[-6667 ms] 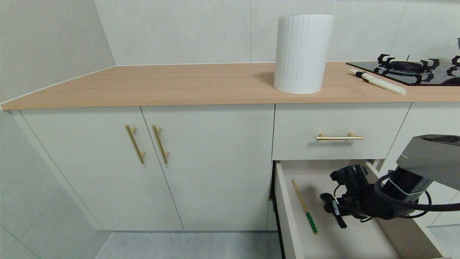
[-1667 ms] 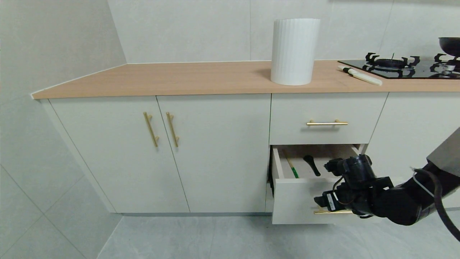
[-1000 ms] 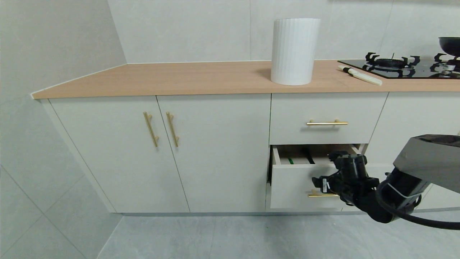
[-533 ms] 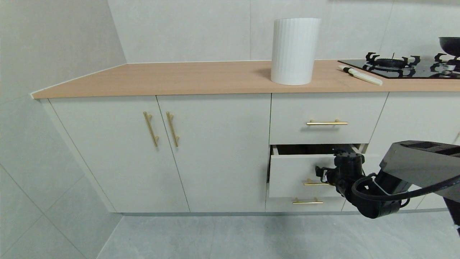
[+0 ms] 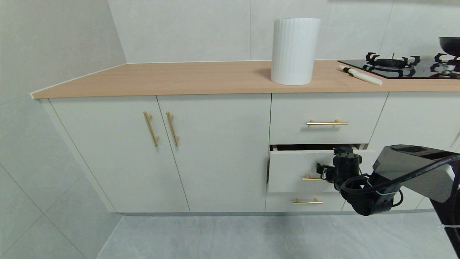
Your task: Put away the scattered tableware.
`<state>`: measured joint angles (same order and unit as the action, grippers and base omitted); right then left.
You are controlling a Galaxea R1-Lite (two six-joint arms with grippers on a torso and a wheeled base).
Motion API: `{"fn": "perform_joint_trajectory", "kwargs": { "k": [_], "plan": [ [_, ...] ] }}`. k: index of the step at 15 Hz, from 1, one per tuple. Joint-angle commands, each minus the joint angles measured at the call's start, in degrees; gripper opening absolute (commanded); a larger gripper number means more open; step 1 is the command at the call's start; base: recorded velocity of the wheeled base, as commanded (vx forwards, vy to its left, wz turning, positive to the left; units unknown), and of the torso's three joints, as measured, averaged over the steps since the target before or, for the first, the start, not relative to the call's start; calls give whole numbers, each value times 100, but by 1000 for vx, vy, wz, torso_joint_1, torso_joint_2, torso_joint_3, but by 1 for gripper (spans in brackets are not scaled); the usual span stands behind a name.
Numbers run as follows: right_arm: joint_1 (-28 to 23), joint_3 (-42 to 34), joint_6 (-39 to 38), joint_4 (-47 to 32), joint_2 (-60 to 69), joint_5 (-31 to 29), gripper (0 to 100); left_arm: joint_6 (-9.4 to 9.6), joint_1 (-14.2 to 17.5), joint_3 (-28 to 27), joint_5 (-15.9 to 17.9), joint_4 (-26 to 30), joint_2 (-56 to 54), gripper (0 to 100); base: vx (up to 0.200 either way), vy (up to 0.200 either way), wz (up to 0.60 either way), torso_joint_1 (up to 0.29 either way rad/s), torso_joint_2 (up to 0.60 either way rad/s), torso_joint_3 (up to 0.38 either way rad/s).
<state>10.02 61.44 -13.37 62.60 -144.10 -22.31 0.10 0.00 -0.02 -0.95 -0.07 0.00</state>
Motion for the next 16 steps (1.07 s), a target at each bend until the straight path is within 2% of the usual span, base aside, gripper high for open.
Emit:
{"fn": "perform_joint_trajectory", "kwargs": {
  "k": [1, 6, 11, 16],
  "plan": [
    [-35, 202, 1, -2, -171, -2, 100, -1, 0, 2, -2, -1, 0, 100, 0, 0, 0, 0, 0, 0],
    [-114, 703, 10, -11, -381, 7, 100, -1, 0, 2, -2, -1, 0, 100, 0, 0, 0, 0, 0, 0],
    [-193, 1564, 63, -37, -733, -2, 100, -1, 0, 2, -2, -1, 0, 100, 0, 0, 0, 0, 0, 0],
    [-211, 1749, 63, -28, -830, -10, 100, -1, -9, 2, -2, -1, 0, 100, 0, 0, 0, 0, 0, 0]
  ]
}}
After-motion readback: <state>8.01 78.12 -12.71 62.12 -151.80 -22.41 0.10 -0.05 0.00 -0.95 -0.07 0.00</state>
